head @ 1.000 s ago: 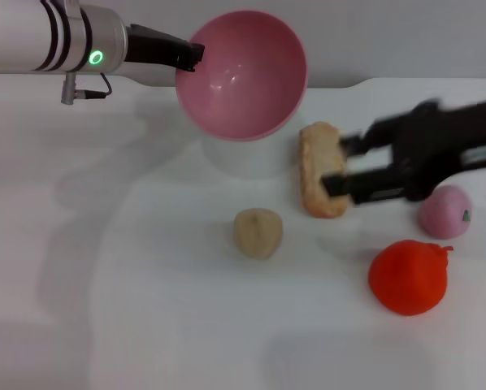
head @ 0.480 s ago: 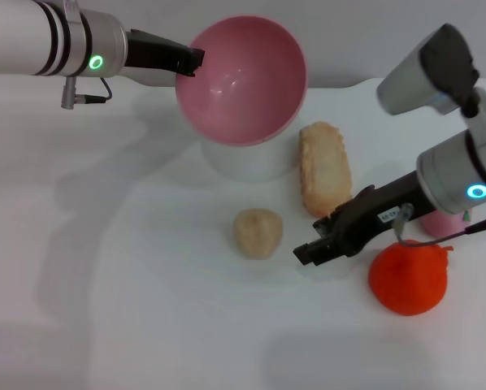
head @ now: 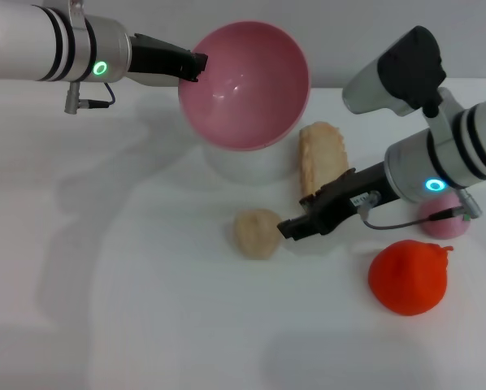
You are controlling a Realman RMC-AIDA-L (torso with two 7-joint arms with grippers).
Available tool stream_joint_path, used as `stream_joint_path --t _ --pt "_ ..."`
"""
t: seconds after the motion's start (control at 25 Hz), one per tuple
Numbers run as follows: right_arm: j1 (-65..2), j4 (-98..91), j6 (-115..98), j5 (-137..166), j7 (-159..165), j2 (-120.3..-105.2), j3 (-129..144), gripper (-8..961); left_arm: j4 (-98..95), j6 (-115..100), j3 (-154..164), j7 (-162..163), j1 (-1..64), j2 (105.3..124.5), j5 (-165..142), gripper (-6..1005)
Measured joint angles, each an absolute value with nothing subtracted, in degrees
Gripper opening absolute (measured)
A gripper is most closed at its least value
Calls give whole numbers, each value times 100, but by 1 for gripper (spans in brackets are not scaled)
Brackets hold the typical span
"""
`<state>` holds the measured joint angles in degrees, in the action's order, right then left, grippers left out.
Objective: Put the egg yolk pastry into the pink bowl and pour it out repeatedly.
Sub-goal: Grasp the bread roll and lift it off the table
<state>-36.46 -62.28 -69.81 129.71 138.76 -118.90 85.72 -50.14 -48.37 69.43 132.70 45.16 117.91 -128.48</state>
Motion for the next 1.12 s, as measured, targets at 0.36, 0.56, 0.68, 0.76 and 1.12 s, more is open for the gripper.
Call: stream_joint_path --t 0.36,0.56,0.68,0.76,1.12 --pt "-3901 -5604 -6168 12969 13836 -11901 8985 603 -5058 -4761 7000 13253 4440 11813 -12818 44" --pt "-3933 -5574 -5979 12901 13865 -11919 9296 584 -5061 -4719 7000 13249 4428 11813 -12814 44" --pt "-3950 -5568 -5906 12817 13867 -11923 9411 573 -5063 -4713 7013 13248 4426 11813 -12814 44" --pt "-3959 -5565 -5867 12783 13868 -11923 9482 565 -5063 -4708 7053 13246 4426 11812 -12814 44" --pt "-3996 -5472 -5696 12536 13869 -11930 9846 531 -5085 -4702 7078 13245 4366 11813 -12814 43"
